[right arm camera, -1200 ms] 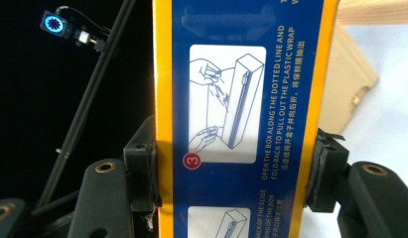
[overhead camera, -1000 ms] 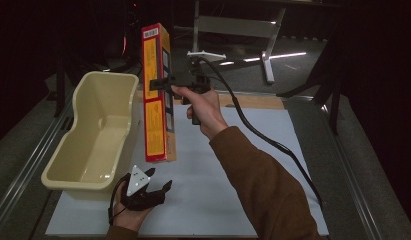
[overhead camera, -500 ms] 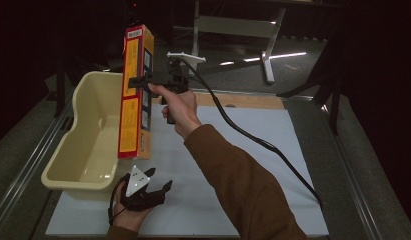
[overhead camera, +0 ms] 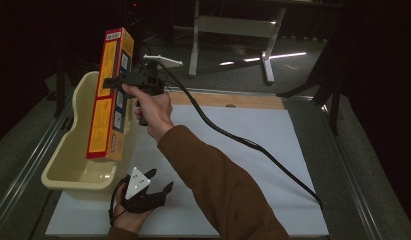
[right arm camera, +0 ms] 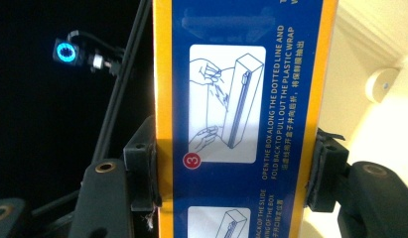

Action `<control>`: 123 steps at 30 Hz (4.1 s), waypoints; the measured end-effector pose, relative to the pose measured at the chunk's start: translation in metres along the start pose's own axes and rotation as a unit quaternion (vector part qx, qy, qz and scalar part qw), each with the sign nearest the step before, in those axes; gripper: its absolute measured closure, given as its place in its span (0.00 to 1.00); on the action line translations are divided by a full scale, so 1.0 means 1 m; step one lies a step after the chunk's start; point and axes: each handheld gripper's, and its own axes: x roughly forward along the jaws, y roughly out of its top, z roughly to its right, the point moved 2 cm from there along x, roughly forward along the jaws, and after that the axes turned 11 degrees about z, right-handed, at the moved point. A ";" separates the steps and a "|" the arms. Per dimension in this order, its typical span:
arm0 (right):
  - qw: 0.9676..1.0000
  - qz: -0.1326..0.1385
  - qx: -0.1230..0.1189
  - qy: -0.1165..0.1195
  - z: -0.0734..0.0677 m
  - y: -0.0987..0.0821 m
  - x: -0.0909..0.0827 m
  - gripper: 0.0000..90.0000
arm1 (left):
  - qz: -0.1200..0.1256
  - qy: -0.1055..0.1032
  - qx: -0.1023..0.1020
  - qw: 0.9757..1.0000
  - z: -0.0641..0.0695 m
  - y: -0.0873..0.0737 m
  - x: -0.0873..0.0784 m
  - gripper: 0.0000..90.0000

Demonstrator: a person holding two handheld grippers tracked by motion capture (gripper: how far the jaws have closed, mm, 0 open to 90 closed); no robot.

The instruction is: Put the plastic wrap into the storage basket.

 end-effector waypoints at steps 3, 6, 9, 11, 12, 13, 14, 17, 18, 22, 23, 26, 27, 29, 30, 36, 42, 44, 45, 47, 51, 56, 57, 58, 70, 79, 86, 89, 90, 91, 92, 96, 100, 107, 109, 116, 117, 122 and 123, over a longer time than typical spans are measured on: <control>1.000 0.008 0.009 -0.005 0.005 0.000 0.006 0.43 | 0.002 0.002 -0.003 1.000 -0.002 0.000 -0.002 0.32; 1.000 0.004 0.011 -0.011 0.013 -0.004 0.010 0.43 | 0.006 0.005 -0.006 1.000 -0.003 0.000 -0.003 0.32; 1.000 0.003 0.011 -0.021 0.017 -0.007 0.014 0.43 | 0.005 0.005 -0.004 1.000 -0.002 0.000 -0.003 0.32; 0.999 0.004 0.023 -0.030 0.024 -0.011 0.019 0.43 | 0.005 0.005 -0.002 1.000 -0.002 0.000 -0.003 0.32; 0.999 0.004 0.025 -0.032 0.026 -0.013 0.020 0.43 | 0.006 0.006 -0.001 1.000 -0.002 0.000 -0.003 0.32; 0.999 0.004 0.025 -0.037 0.028 -0.014 0.022 0.43 | 0.007 0.006 0.000 1.000 -0.002 0.000 -0.003 0.32; 0.999 0.002 0.024 -0.040 0.029 -0.015 0.023 0.43 | 0.007 0.006 0.001 1.000 -0.002 0.000 -0.003 0.32; 0.998 0.000 0.028 -0.048 0.033 -0.019 0.027 0.43 | 0.006 0.006 0.003 1.000 -0.001 0.000 -0.003 0.32; 0.998 -0.001 0.031 -0.051 0.035 -0.020 0.028 0.43 | 0.006 0.005 0.002 1.000 -0.001 -0.001 -0.003 0.32; 0.997 -0.001 0.038 -0.060 0.040 -0.024 0.033 0.43 | 0.008 0.001 0.007 1.000 0.000 0.000 -0.003 0.32; 0.997 -0.002 0.040 -0.061 0.041 -0.025 0.034 0.43 | 0.008 0.001 0.008 1.000 0.000 0.000 -0.003 0.32; 0.997 -0.003 0.035 -0.067 0.043 -0.028 0.037 0.43 | 0.015 0.004 0.004 1.000 0.000 0.000 -0.004 0.32; 0.997 -0.004 0.030 -0.071 0.044 -0.029 0.038 0.43 | 0.015 0.006 0.007 1.000 0.000 0.001 -0.004 0.32; 0.997 -0.007 0.034 -0.074 0.046 -0.031 0.040 0.43 | 0.017 0.007 0.006 1.000 -0.001 0.001 -0.005 0.32; 0.996 -0.008 0.035 -0.077 0.047 -0.032 0.040 0.43 | 0.018 0.008 0.006 1.000 -0.002 0.001 -0.006 0.32; 0.995 -0.010 0.039 -0.089 0.051 -0.038 0.044 0.43 | 0.025 0.010 0.007 1.000 -0.003 0.002 -0.007 0.32; 0.994 0.013 0.042 -0.097 0.053 -0.039 0.047 0.43 | 0.025 0.009 0.011 1.000 -0.002 0.002 -0.008 0.32; 0.994 0.016 0.048 -0.100 0.055 -0.039 0.047 0.43 | 0.026 0.010 0.012 1.000 -0.002 0.002 -0.009 0.32; 0.994 0.016 0.048 -0.100 0.055 -0.039 0.047 0.43 | 0.026 0.010 0.012 1.000 -0.002 0.002 -0.009 0.32; 0.994 0.016 0.039 -0.105 0.055 -0.041 0.049 0.43 | 0.027 0.012 0.010 1.000 -0.003 0.002 -0.009 0.32; 0.993 0.011 0.030 -0.109 0.056 -0.044 0.050 0.43 | 0.027 0.012 0.010 1.000 -0.003 0.002 -0.009 0.32; 0.993 0.008 0.033 -0.112 0.054 -0.050 0.051 0.43 | 0.026 0.013 0.012 0.999 -0.003 0.002 -0.008 0.32; 0.993 0.008 0.033 -0.112 0.054 -0.050 0.051 0.43 | 0.026 0.013 0.012 0.999 -0.003 0.002 -0.008 0.32; 0.992 0.003 0.037 -0.117 0.055 -0.053 0.051 0.43 | 0.026 0.014 0.010 1.000 -0.003 0.002 -0.008 0.32; 0.988 -0.017 0.058 -0.146 0.068 -0.059 0.058 0.43 | 0.029 0.016 0.008 0.999 -0.005 0.003 -0.010 0.32; 0.985 -0.019 0.068 -0.159 0.073 -0.061 0.062 0.42 | 0.031 0.019 0.008 0.999 -0.006 0.003 -0.011 0.32; 0.981 -0.031 0.070 -0.176 0.071 -0.059 0.061 0.39 | 0.030 0.019 0.008 0.999 -0.006 0.003 -0.011 0.32; 0.982 -0.031 0.072 -0.174 0.070 -0.058 0.059 0.39 | 0.030 0.019 0.008 0.999 -0.006 0.002 -0.010 0.32; 0.984 -0.025 0.068 -0.164 0.066 -0.055 0.057 0.40 | 0.029 0.019 0.007 0.999 -0.005 0.002 -0.010 0.32; 0.984 -0.025 0.068 -0.164 0.066 -0.055 0.057 0.40 | 0.029 0.019 0.007 0.999 -0.005 0.002 -0.010 0.32; 0.984 -0.026 0.068 -0.161 0.064 -0.054 0.055 0.40 | 0.028 0.018 0.007 0.999 -0.005 0.002 -0.010 0.32; 0.987 -0.034 0.039 -0.155 0.055 -0.049 0.047 0.42 | 0.027 0.019 0.009 0.999 -0.005 0.002 -0.009 0.32; 0.986 -0.053 0.011 -0.157 0.056 -0.048 0.040 0.43 | 0.027 0.021 0.010 0.999 -0.005 0.002 -0.008 0.32; 0.978 -0.031 -0.099 -0.178 0.050 -0.040 0.022 0.44 | 0.026 0.021 0.010 0.999 -0.005 0.001 -0.007 0.32; 0.971 -0.022 -0.146 -0.187 0.046 -0.039 0.015 0.43 | 0.026 0.021 0.010 0.999 -0.004 0.001 -0.007 0.32; 0.959 -0.007 -0.226 -0.172 0.043 -0.038 -0.016 0.39 | 0.021 0.021 0.015 0.999 -0.003 0.000 -0.006 0.32; 0.956 -0.005 -0.237 -0.174 0.044 -0.038 -0.019 0.39 | 0.021 0.021 0.016 0.999 -0.002 0.000 -0.005 0.32; 0.934 -0.002 -0.316 -0.170 0.052 -0.039 -0.044 0.37 | 0.019 0.020 0.017 0.999 -0.001 0.000 -0.003 0.31; 0.934 -0.002 -0.316 -0.170 0.052 -0.039 -0.044 0.37 | 0.019 0.020 0.017 0.999 -0.001 0.000 -0.003 0.31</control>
